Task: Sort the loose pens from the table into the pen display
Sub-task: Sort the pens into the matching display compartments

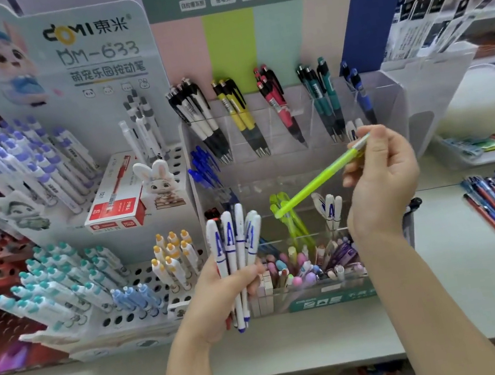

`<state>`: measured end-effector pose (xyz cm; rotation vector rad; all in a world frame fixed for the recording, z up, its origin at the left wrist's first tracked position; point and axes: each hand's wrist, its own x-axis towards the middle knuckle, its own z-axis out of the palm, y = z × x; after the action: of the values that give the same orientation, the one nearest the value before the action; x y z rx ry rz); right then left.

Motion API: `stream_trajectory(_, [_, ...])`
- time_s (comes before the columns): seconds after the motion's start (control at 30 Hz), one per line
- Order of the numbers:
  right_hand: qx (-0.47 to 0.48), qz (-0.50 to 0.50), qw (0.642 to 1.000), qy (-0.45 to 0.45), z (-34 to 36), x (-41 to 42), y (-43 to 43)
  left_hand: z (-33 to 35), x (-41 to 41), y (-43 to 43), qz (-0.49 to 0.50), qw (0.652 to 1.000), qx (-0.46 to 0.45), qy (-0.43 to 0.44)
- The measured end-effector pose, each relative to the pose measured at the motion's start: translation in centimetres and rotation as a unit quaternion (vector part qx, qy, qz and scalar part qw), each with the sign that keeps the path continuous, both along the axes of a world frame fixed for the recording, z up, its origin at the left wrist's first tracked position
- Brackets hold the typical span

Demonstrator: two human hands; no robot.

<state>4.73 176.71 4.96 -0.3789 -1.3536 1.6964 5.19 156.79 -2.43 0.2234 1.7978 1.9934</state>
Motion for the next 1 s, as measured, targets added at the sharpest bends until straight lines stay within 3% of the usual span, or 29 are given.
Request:
stream_trajectory(0.07, [0.043, -0.023, 0.999, -0.015, -0.7, -0.1, 0.6, -0.1, -0.2, -0.4, 0.015, 0.999, 0.029, 0.009])
stream_trajectory(0.13, [0.145, -0.037, 0.988, -0.038, -1.8, 0.0, 0.8, -0.2, -0.3, -0.4, 0.013, 0.997, 0.072, 0.003])
stream_trajectory(0.27, [0.356, -0.04, 0.932, -0.058, -3.8, 0.1, 0.5, -0.1, -0.4, 0.2, -0.015, 0.991, 0.136, 0.007])
stream_trajectory(0.57, [0.545, 0.024, 0.805, -0.234, -7.0, -0.2, -0.7, 1.1, -0.2, 1.4, -0.054, 0.984, 0.169, 0.03])
stream_trajectory(0.63, [0.538, 0.024, 0.811, -0.23, -6.5, -0.2, -0.6, 1.4, -0.2, 1.5, -0.057, 0.984, 0.164, 0.034])
stream_trajectory(0.7, [0.48, 0.031, 0.855, -0.194, -4.9, 0.0, -0.7, 1.7, -0.1, 1.7, -0.056, 0.985, 0.161, 0.026])
stream_trajectory(0.77, [0.378, 0.119, 0.903, -0.165, -2.6, 0.6, -1.4, 2.1, 0.0, 2.0, -0.063, 0.985, 0.161, 0.011])
stream_trajectory(0.8, [0.333, 0.192, 0.906, -0.177, -1.6, 0.7, -1.7, 2.2, 0.0, 2.1, -0.065, 0.986, 0.154, 0.007])
stream_trajectory(0.9, [0.311, 0.332, 0.856, -0.245, -0.4, 0.7, -2.4, 2.7, 0.0, 2.7, -0.061, 0.991, 0.12, -0.003])
stream_trajectory(1.0, [0.226, 0.373, 0.869, -0.234, -0.5, 0.7, -1.9, 3.6, 0.1, 3.4, -0.058, 0.991, 0.114, -0.023])
